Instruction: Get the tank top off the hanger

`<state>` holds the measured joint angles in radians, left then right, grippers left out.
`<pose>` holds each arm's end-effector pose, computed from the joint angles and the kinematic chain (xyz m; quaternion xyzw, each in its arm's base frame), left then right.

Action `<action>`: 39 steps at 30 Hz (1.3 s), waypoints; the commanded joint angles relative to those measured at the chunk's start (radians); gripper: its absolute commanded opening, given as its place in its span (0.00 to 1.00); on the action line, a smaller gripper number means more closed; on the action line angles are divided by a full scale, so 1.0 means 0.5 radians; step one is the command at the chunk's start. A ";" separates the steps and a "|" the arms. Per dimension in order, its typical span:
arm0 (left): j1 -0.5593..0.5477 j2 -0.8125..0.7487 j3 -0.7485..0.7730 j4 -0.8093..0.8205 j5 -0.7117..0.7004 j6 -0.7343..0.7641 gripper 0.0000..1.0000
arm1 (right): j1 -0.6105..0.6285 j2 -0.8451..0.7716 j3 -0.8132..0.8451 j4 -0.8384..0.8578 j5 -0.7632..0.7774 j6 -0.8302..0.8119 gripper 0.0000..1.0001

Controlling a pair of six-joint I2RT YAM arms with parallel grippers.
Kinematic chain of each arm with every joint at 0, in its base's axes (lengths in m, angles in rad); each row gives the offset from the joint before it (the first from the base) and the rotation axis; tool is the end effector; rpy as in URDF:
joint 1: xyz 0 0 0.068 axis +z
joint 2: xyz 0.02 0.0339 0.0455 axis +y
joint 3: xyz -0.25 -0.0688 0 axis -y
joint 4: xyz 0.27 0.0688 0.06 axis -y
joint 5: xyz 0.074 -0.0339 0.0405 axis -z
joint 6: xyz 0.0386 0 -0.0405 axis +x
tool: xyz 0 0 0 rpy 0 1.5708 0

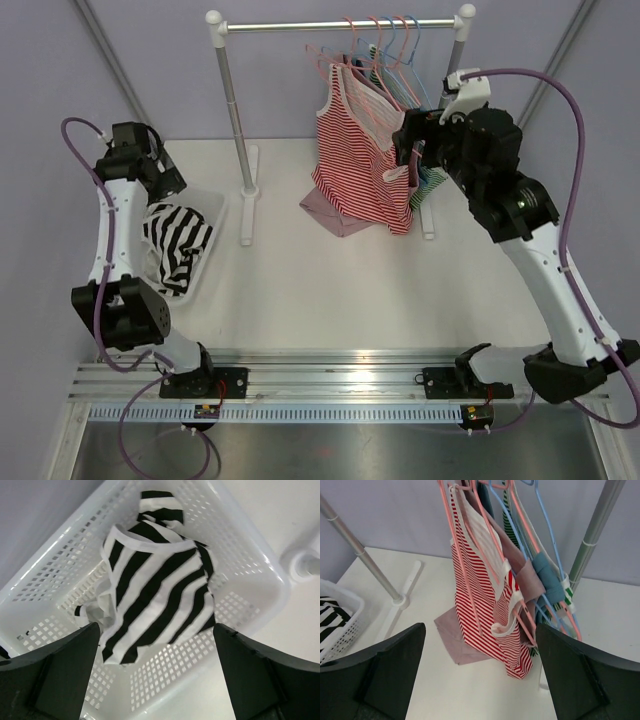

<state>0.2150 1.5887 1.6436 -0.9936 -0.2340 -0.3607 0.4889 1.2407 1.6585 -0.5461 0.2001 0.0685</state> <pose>0.3466 0.0848 0.3482 -0.3028 0.8948 0.0882 0.3159 0.2440 0.1211 0.5001 -0.0914 0.7445 0.1086 0.6523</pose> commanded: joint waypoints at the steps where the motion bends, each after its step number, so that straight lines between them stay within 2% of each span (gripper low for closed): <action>1: -0.242 -0.378 -0.102 0.103 0.072 0.089 0.99 | -0.033 0.239 0.376 -0.153 0.082 -0.125 0.98; 3: -0.395 -0.492 -0.194 0.180 0.002 0.111 0.99 | -0.072 0.395 0.487 -0.208 0.097 -0.220 0.96; 4: -0.588 -0.605 -0.261 0.201 -0.044 0.150 0.99 | -0.082 0.442 0.600 -0.233 0.057 -0.238 0.93; 6: -0.748 -0.680 -0.290 0.180 -0.200 0.145 0.99 | -0.137 0.582 0.723 -0.303 0.005 -0.254 0.88; 7: -0.864 -0.716 -0.302 0.177 -0.225 0.135 0.99 | -0.161 0.629 0.787 -0.331 -0.098 -0.260 0.84; 8: -0.905 -0.793 -0.345 0.171 -0.244 0.129 0.99 | -0.180 0.672 0.906 -0.353 -0.157 -0.263 0.76; 10: -0.994 -0.873 -0.418 0.186 -0.225 0.126 0.99 | -0.208 0.795 1.024 -0.423 -0.313 -0.278 0.69; 18: -1.056 -1.244 -0.979 0.416 -0.069 0.206 0.99 | -0.217 1.208 1.496 -0.558 -0.388 -0.487 0.59; 25: -1.065 -1.226 -1.087 0.450 -0.017 0.234 0.99 | -0.229 1.479 1.797 -0.595 -0.452 -0.579 0.53; 34: -1.071 -1.241 -1.100 0.478 0.057 0.240 0.99 | -0.244 1.519 1.739 -0.525 -0.750 -0.456 0.31; 35: -1.071 -1.248 -1.103 0.478 0.060 0.240 0.99 | -0.241 1.516 1.727 -0.488 -0.762 -0.401 0.16; 38: -1.071 -1.254 -1.109 0.481 0.078 0.243 0.99 | -0.241 1.525 1.705 -0.427 -0.830 -0.312 0.18; 39: -1.071 -1.254 -1.106 0.481 0.081 0.246 0.99 | -0.241 1.528 1.705 -0.414 -0.833 -0.291 0.13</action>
<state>-0.3157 0.9775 1.0939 -0.8078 -0.2218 -0.2573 0.3756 2.0274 2.5118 -0.8265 -0.1528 -0.1349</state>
